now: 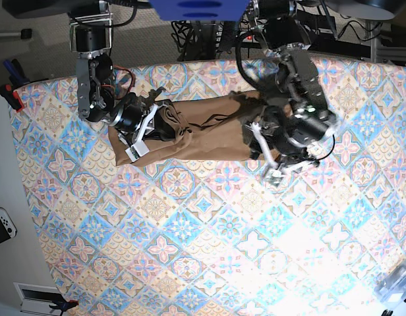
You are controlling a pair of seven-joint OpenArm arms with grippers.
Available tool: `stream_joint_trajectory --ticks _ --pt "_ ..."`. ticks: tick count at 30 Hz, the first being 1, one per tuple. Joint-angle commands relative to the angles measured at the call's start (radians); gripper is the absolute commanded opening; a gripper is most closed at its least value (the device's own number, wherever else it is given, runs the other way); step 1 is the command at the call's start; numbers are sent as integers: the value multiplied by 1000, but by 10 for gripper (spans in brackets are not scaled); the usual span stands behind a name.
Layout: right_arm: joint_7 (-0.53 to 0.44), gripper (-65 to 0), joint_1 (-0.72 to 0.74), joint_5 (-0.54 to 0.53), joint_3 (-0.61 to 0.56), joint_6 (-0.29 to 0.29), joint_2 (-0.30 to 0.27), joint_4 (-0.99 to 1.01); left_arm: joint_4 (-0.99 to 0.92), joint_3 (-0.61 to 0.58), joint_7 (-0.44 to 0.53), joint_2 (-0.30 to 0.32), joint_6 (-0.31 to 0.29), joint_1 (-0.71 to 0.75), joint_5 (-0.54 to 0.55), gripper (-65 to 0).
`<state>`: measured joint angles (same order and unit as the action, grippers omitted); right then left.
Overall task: Layout the t-shirt on the table in an organized manner, then fold the t-shirt properly
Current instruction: 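Fold the held strip end over the shirt toward the left gripper, then release the left gripper and regrasp the strip's other end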
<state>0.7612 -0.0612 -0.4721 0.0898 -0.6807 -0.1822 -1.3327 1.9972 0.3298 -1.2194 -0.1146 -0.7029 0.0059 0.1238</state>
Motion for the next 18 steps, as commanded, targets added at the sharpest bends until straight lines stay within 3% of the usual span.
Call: stream_joint_trajectory --ticks 1,3,6,8,11,14,18 --pt "40 -650 1 23 -2 3 -4 -5 18 52 10 13 5 -7 35 -345" --pt "40 -650 1 23 -5 3 -4 -5 17 157 -7 28 5 -4 121 -345" --pt "40 -650 -1 23 -6 3 -4 -5 12 288 -155 106 5 -10 233 -339" --pt "40 -650 -1 23 -8 3 -4 -3 -6 345 -177 148 5 -10 322 -338" --pt "40 -650 -1 23 -8 3 -4 -3 -89 360 -177 209 5 -4 420 -338" --pt "40 -650 -1 23 -8 3 -4 -3 -241 360 -177 252 5 -8 442 -338" --pt "42 -650 -2 23 -8 3 -4 -3 -393 355 -177 255 5 -13 442 -338"
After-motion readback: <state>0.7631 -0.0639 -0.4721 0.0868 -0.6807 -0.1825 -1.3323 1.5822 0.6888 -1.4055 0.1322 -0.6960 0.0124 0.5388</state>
